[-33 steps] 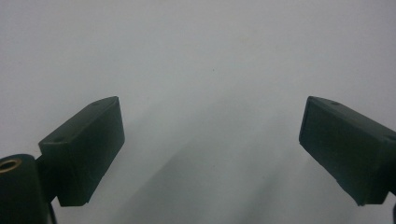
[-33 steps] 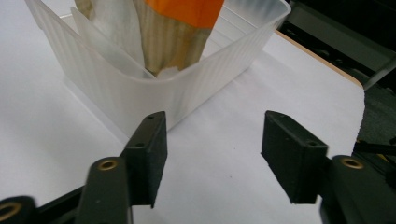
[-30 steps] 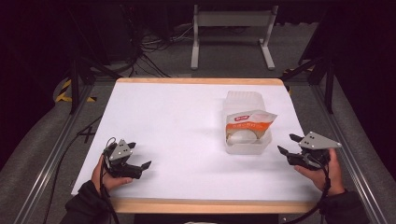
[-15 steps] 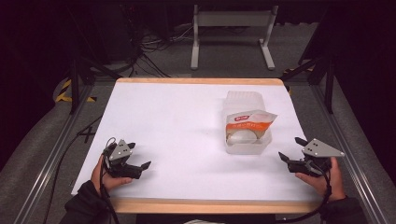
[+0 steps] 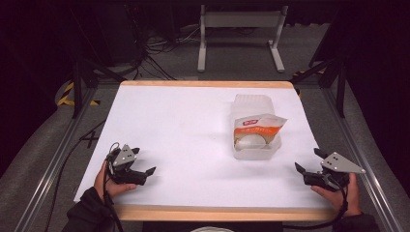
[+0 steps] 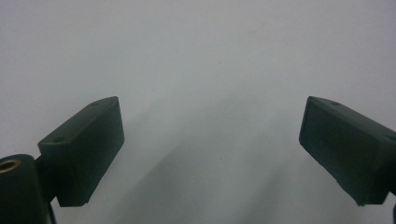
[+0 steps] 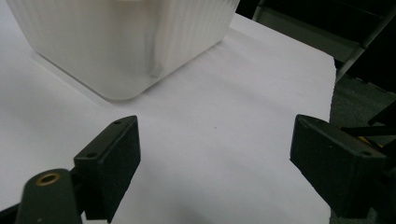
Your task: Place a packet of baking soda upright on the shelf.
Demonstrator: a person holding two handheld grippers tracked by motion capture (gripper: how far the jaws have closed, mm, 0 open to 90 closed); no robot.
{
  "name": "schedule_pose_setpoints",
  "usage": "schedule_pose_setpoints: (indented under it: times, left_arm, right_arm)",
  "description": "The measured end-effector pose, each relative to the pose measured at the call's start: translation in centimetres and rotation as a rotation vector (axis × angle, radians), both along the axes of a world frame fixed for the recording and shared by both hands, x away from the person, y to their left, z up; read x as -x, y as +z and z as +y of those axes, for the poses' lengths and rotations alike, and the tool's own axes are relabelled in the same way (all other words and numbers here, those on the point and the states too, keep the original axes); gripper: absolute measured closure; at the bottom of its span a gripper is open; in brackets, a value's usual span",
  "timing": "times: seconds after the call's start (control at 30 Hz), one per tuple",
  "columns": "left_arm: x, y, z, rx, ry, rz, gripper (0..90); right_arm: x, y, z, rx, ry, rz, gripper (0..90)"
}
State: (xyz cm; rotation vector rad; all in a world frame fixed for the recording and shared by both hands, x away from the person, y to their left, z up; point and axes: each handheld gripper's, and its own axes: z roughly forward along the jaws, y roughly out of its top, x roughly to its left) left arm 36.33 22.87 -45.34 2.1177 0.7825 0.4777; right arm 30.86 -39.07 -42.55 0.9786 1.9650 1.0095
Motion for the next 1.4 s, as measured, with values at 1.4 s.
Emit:
schedule_pose_setpoints:
  times: [1.4]
  left_arm:
    - [0.2,0.5,1.5,0.078,0.087,-0.032,6.9]
  right_arm:
    - [1.2,-1.7,-2.9,-0.122,-0.134,-0.026,14.0]
